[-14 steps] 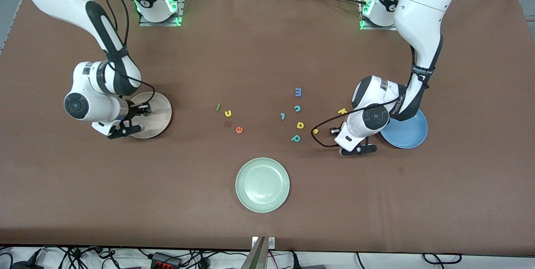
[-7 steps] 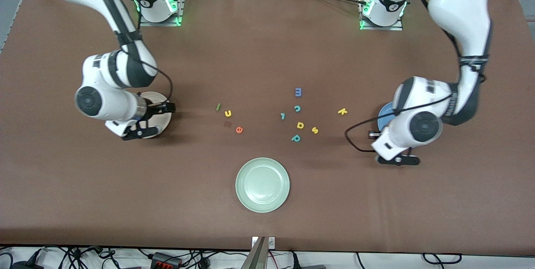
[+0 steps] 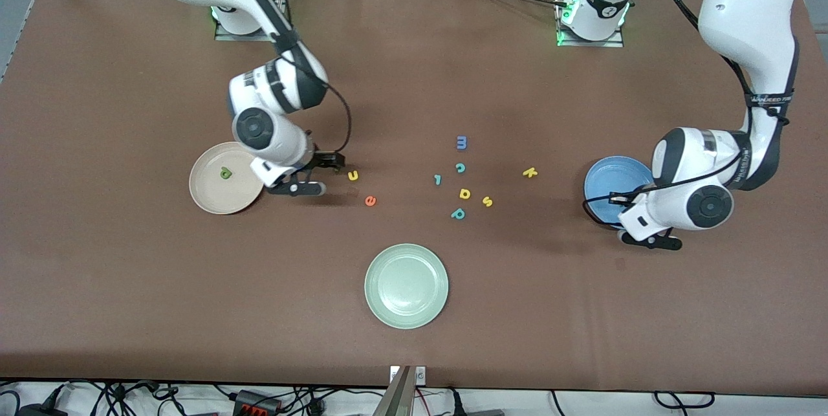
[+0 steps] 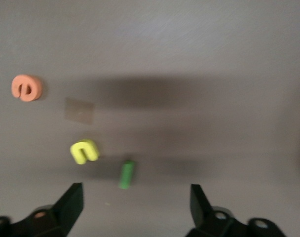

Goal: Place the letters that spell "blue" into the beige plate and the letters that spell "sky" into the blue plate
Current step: 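Grasp the green i with the right gripper while the left reaches yellow s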

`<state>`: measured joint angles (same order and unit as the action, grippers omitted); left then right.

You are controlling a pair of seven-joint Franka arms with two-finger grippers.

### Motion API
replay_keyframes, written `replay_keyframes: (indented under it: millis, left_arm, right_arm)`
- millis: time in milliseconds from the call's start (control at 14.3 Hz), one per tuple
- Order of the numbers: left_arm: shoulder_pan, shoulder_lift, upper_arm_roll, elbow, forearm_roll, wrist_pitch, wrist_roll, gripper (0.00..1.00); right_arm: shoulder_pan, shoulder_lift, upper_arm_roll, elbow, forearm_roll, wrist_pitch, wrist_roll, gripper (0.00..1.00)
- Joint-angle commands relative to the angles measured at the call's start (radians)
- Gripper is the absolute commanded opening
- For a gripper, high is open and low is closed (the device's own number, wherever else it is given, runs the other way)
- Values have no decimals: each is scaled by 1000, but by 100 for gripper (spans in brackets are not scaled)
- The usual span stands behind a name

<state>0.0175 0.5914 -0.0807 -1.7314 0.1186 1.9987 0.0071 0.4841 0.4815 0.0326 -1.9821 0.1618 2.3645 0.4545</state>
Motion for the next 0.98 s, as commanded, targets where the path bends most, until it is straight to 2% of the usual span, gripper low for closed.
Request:
replay_keyframes:
  millis: [0, 140, 210, 351, 491, 701, 912]
  left_arm:
    - [-19, -21, -14, -2, 21, -1, -3, 100]
    - [-30, -21, -45, 3, 19, -1, -16, 100]
    - [-31, -22, -56, 3, 19, -1, -38, 100]
    - [-31, -36, -88, 4, 13, -4, -49, 100]
    - [-31, -50, -144, 22, 3, -6, -85, 100]
    - [-36, -39, -227, 50, -5, 5, -286, 100]
    - [-74, -1, -248, 53, -71, 52, -470, 100]
  right_arm:
    - [42, 26, -8, -24, 15, 68, 116, 78]
    - [47, 37, -8, -24, 15, 65, 176, 66]
    - [56, 43, -8, -26, 15, 62, 187, 56]
    - [59, 43, -8, -24, 15, 58, 219, 46]
    - [57, 43, -8, -24, 15, 55, 234, 40]
    - [53, 46, -8, -21, 15, 55, 234, 35]
    - [47, 55, -8, -18, 15, 61, 233, 33]
